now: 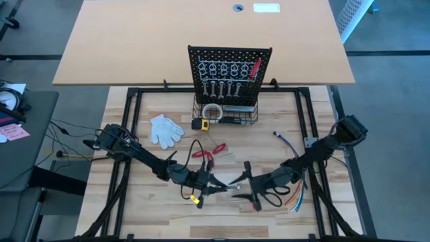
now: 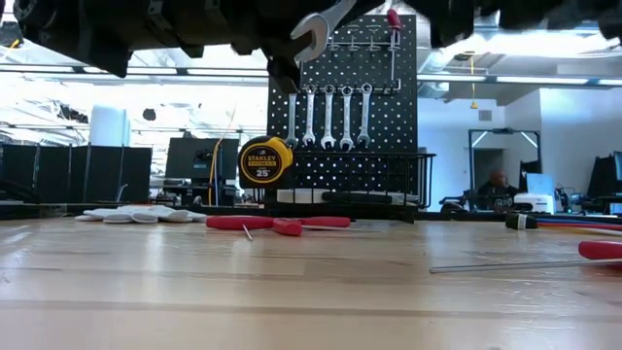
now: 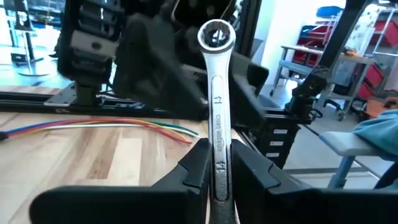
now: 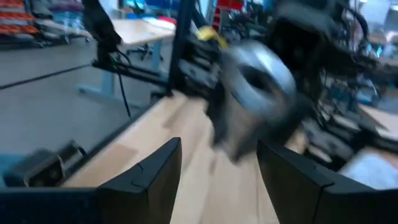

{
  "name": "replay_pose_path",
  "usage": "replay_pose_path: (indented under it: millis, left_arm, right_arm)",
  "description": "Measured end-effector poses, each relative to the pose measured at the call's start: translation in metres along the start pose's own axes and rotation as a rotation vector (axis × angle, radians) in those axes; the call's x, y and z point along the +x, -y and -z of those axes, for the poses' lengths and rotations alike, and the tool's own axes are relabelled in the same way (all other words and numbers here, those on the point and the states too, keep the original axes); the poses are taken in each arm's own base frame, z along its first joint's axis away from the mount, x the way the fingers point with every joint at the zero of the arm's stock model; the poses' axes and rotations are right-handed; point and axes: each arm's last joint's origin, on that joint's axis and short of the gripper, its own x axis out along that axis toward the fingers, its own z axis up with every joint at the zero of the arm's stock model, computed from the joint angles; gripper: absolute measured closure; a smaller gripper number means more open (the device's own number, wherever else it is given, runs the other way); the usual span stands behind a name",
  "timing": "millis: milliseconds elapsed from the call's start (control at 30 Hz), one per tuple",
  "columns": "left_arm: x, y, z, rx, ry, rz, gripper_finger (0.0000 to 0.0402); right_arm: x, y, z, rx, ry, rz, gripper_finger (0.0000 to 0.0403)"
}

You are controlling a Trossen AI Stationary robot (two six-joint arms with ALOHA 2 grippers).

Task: Hang tools onto peg board
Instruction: Hang the silver wrench on the peg board

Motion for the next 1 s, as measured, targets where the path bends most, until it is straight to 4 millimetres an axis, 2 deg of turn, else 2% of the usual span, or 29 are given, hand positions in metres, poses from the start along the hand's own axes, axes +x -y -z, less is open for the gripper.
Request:
replay_pose_path:
  millis: [133,233,467,567,733,1000]
  left_arm:
    - [0.000,0.000,0.000,0.001,-0.005,0.001,0.0367]
    - [0.000,0.000,0.000,-0.008,-0.004,0.003,0.0367]
    - [0.000,0.000,0.000,-0.017,-0.004,-0.004,0.0362]
    - [0.000,-0.001,0.002,-0.017,-0.009,-0.089,0.0361]
    - [-0.002,-0.009,0.014,0.003,-0.112,-0.256,0.0342]
    - [-0.005,-0.020,0.026,-0.046,-0.215,-0.416,0.0301]
  right_arm:
    - [0.003,-0.001,-0.007,-0.003,0.020,-0.007,0.0190]
    - [0.004,-0.002,-0.008,0.007,0.030,-0.040,0.0215]
    - [0.004,-0.001,-0.009,0.024,0.033,-0.039,0.0337]
    - [0.005,-0.001,-0.007,0.018,0.018,-0.026,0.0382]
    - [0.001,0.005,0.003,0.024,-0.150,0.098,0.0384]
    - [-0.015,0.022,-0.009,0.150,-0.248,0.128,0.0385]
